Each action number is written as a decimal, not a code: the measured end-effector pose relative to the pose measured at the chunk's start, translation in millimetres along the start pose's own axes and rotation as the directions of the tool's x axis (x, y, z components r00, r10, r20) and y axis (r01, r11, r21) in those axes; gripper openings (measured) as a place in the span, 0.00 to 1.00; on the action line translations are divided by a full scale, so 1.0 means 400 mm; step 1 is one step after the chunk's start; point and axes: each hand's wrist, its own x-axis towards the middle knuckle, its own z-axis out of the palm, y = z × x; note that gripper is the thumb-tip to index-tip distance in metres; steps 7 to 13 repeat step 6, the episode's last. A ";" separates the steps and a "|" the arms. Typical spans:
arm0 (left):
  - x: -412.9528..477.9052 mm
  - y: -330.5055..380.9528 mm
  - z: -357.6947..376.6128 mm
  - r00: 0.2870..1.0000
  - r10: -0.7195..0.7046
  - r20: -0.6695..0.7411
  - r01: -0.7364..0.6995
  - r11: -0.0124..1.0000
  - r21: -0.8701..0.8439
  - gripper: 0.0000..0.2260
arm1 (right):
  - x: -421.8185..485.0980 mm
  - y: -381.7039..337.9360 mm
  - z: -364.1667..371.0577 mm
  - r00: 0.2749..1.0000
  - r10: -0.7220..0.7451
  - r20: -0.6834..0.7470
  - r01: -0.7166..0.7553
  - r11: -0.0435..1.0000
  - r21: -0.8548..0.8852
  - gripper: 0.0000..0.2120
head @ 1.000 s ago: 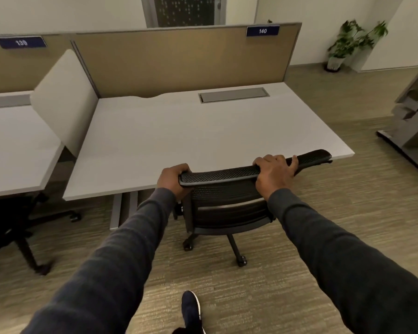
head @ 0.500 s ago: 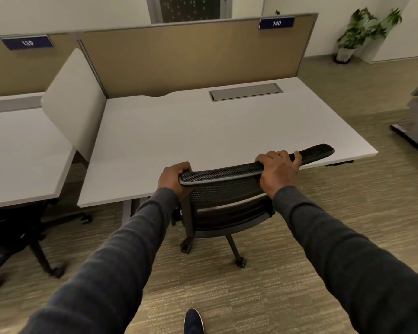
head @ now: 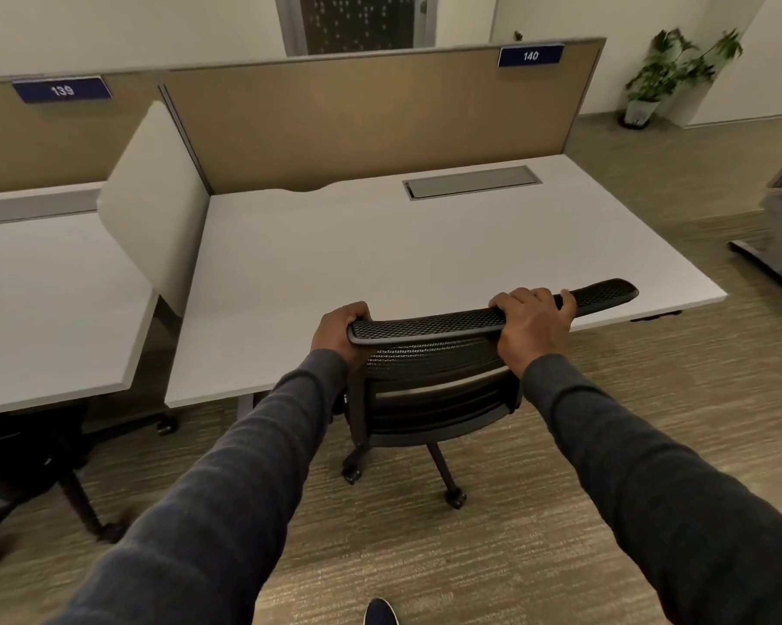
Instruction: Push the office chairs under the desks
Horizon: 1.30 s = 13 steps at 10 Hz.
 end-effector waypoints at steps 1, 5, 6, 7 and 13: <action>0.001 -0.010 0.000 1.000 0.007 0.022 -0.007 1.000 0.001 0.09 | -0.008 -0.006 0.006 0.999 0.008 -0.049 -0.007 1.000 0.007 0.25; -0.070 -0.036 -0.013 0.997 -0.074 -0.024 0.076 0.996 0.053 0.11 | -0.112 -0.067 0.021 0.991 0.113 -0.067 -0.112 0.993 0.026 0.49; -0.135 -0.061 -0.013 0.994 -0.105 -0.034 0.110 0.954 0.278 0.30 | -0.187 -0.083 0.053 0.992 0.047 -0.116 -0.045 0.999 0.014 0.51; -0.135 -0.061 -0.013 0.994 -0.105 -0.034 0.110 0.954 0.278 0.30 | -0.187 -0.083 0.053 0.992 0.047 -0.116 -0.045 0.999 0.014 0.51; -0.135 -0.061 -0.013 0.994 -0.105 -0.034 0.110 0.954 0.278 0.30 | -0.187 -0.083 0.053 0.992 0.047 -0.116 -0.045 0.999 0.014 0.51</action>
